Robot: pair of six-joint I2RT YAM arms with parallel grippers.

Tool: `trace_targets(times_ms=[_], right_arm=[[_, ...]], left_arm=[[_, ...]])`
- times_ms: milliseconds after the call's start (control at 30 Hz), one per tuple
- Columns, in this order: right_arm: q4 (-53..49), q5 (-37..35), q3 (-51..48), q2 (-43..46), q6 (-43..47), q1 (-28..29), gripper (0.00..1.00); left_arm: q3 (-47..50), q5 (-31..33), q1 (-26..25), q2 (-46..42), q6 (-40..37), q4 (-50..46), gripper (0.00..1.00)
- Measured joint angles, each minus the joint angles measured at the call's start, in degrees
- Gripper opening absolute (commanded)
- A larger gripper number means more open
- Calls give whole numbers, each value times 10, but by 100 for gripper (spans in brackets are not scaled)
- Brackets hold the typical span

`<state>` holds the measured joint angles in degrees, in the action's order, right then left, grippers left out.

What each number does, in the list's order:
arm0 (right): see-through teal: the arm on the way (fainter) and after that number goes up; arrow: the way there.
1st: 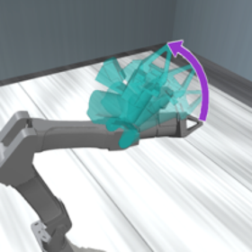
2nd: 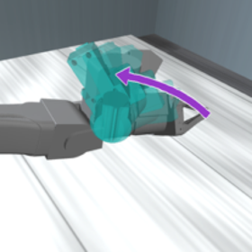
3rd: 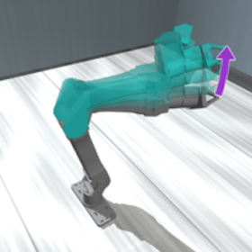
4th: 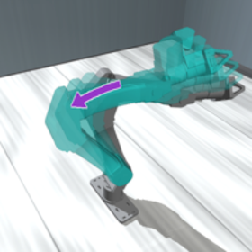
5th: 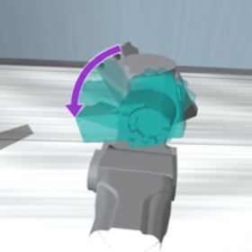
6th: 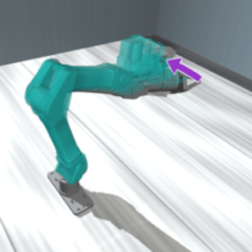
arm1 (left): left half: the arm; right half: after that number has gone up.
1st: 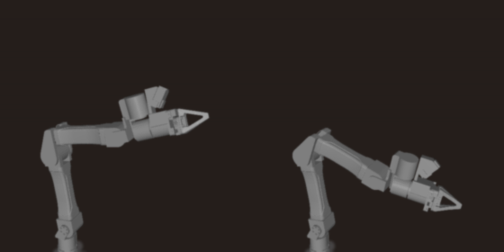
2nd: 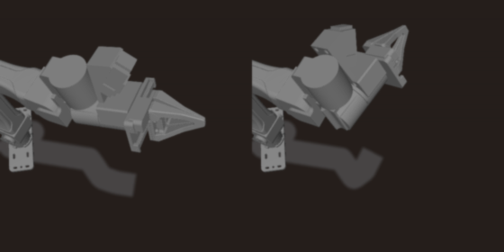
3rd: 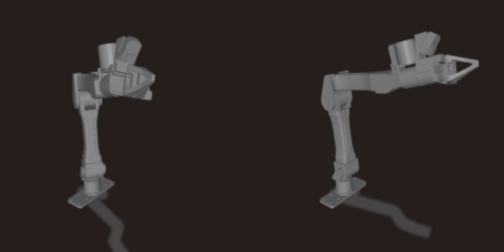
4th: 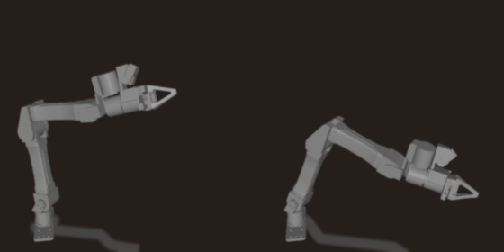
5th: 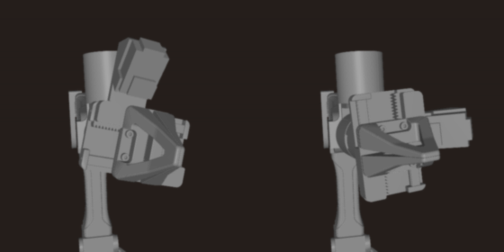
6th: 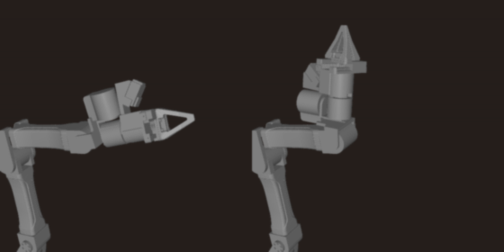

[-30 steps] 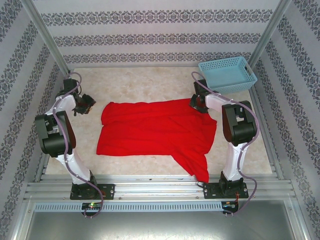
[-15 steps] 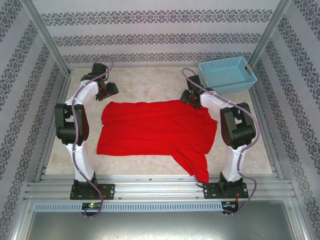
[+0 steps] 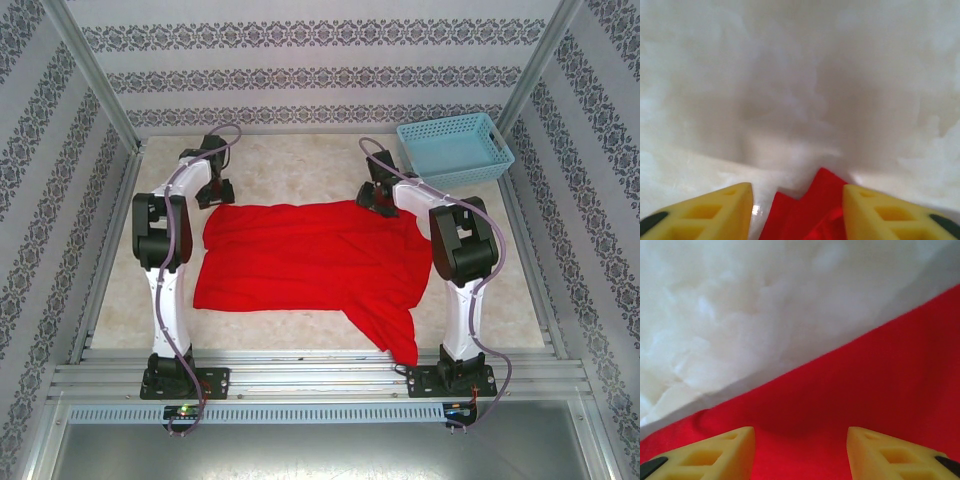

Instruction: Fold the inside-out t-shirt

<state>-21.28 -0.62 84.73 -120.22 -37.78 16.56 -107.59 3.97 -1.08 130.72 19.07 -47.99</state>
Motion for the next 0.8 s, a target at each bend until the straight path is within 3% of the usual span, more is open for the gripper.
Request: trace_targets(times_ms=[400,633,800], right_arm=[[5,-9,-23,4,-11,-7,51],[11,-11,-34,10,-11,-12,51],[17,-11,-40,13,-8,-12,51]], left_arm=[[-17,-9,7,19,13,-16,1],[78,-80,52,-56,54,14,0],[188,-137,102,-176,111,78,0]])
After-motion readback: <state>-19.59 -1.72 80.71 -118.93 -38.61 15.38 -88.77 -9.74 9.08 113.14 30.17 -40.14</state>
